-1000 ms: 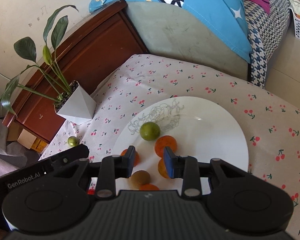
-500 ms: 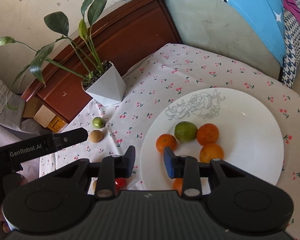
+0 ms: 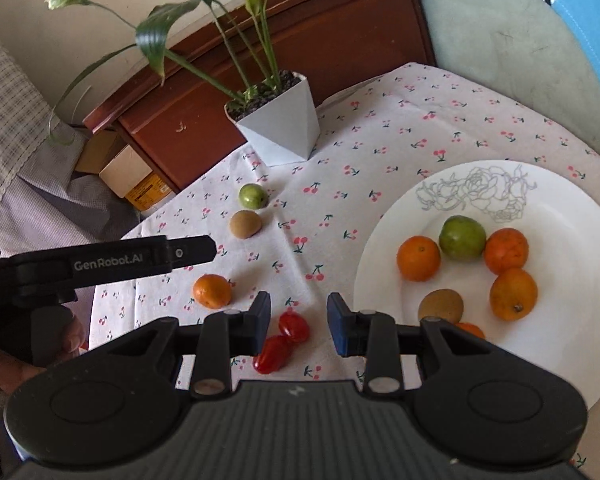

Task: Organize fruits
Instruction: 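Move the right tool toward the red tomatoes while the left tool approaches a small orange, then grasp a red tomato with the right tool while the left tool grasps the orange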

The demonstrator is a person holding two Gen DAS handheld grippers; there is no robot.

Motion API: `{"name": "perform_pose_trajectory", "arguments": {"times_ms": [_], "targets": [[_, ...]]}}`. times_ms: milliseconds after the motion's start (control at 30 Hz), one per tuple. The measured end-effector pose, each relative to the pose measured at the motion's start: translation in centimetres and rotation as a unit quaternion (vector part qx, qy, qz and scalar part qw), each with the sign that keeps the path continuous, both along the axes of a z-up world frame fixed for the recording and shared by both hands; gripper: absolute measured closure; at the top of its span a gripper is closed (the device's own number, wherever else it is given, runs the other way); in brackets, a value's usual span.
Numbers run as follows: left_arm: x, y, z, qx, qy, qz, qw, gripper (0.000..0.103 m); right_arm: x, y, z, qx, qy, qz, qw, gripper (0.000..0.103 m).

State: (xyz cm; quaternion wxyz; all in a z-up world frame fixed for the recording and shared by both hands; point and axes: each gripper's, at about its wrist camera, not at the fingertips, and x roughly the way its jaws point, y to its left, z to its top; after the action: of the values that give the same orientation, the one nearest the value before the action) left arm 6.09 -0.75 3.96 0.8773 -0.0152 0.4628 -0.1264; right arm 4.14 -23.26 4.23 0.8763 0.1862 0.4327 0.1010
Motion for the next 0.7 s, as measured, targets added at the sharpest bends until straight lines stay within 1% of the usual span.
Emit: {"name": "perform_pose_trajectory", "arguments": {"times_ms": [133,300,400,500,633,700], "targets": [[0.1,0.3,-1.3,-0.002,0.013,0.001,0.9999,0.034,-0.2,1.4,-0.9,-0.008,0.018,0.027,0.999,0.07],[-0.1,0.1,-1.6,-0.002,0.011,-0.01,0.9999,0.035,-0.4,2.7,-1.8,-0.017,0.034,0.049,0.998,0.07],[0.0,0.0,-2.1,0.002,0.015,-0.011,0.9998,0.04,-0.3,3.3,-2.2,-0.026,0.036,0.056,0.997,0.07],[0.0,-0.1,-2.6,0.005,0.02,-0.013,0.9997,0.044,0.0,3.6,-2.3,-0.035,0.03,0.056,0.997,0.07],[-0.1,-0.4,-2.7,0.017,0.01,-0.022,0.9996,0.047,0.1,4.0,-2.2,-0.045,0.023,0.057,0.997,0.07],[-0.2,-0.4,-2.7,0.017,0.007,-0.023,0.9996,0.052,0.2,4.2,-2.2,-0.049,0.022,0.059,0.997,0.071]]}}
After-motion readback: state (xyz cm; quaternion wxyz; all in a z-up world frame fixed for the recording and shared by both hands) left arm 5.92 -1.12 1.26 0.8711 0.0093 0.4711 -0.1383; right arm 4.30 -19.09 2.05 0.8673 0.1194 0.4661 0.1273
